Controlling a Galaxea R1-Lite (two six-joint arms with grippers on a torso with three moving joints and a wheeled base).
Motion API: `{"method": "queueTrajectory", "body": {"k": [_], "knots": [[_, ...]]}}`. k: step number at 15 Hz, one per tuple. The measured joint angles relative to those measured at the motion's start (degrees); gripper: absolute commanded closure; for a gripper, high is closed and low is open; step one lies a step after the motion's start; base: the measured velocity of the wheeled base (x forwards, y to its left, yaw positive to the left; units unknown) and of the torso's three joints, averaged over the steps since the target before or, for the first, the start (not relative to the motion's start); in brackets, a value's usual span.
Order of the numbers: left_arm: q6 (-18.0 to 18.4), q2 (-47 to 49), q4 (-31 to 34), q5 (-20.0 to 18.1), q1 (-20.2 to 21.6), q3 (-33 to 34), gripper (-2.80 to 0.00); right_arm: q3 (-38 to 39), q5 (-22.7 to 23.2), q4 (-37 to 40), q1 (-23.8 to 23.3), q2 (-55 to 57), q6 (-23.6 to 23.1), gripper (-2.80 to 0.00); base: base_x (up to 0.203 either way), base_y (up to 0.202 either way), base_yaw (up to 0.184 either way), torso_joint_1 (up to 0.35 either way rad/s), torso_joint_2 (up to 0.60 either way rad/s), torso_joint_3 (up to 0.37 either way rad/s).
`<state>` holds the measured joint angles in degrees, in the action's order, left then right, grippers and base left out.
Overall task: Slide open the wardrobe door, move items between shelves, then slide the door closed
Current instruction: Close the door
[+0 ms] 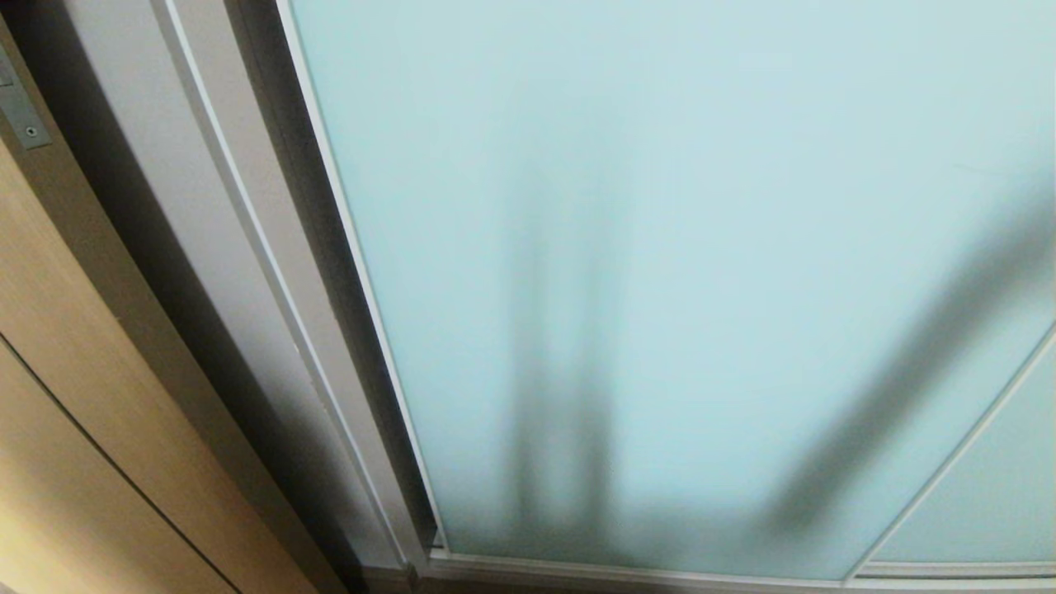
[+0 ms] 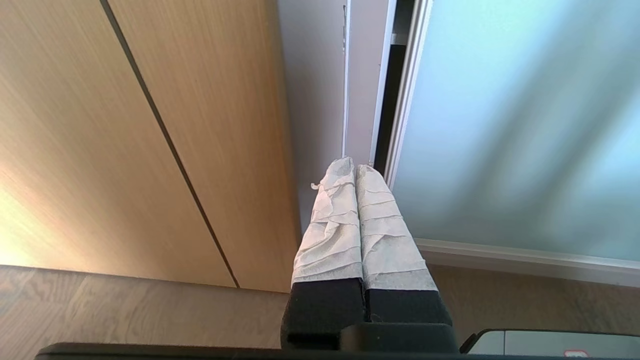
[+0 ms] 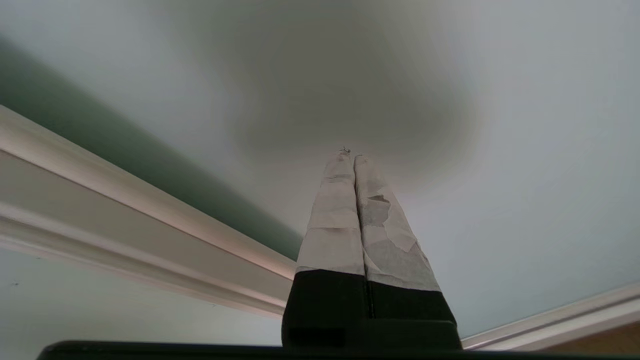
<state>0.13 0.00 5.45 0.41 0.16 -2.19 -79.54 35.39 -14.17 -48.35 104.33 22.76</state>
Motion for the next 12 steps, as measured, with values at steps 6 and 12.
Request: {"method": "queueTrajectory", "body": {"k": [6,12], "knots": [[-0.02,0.0,-0.02,0.0,0.0,0.0,0.0,4.12,0.36,0.08,1.05,-3.82,0.67,0.0,0.0,0.0,0.0,0.0,0.0,0.0],[0.0,0.0,-0.02,0.0,0.0,0.0,0.0,21.23,-3.89,-0.35,1.28,-23.3,-7.36,0.0,0.0,0.0,0.0,0.0,0.0,0.0]]}}
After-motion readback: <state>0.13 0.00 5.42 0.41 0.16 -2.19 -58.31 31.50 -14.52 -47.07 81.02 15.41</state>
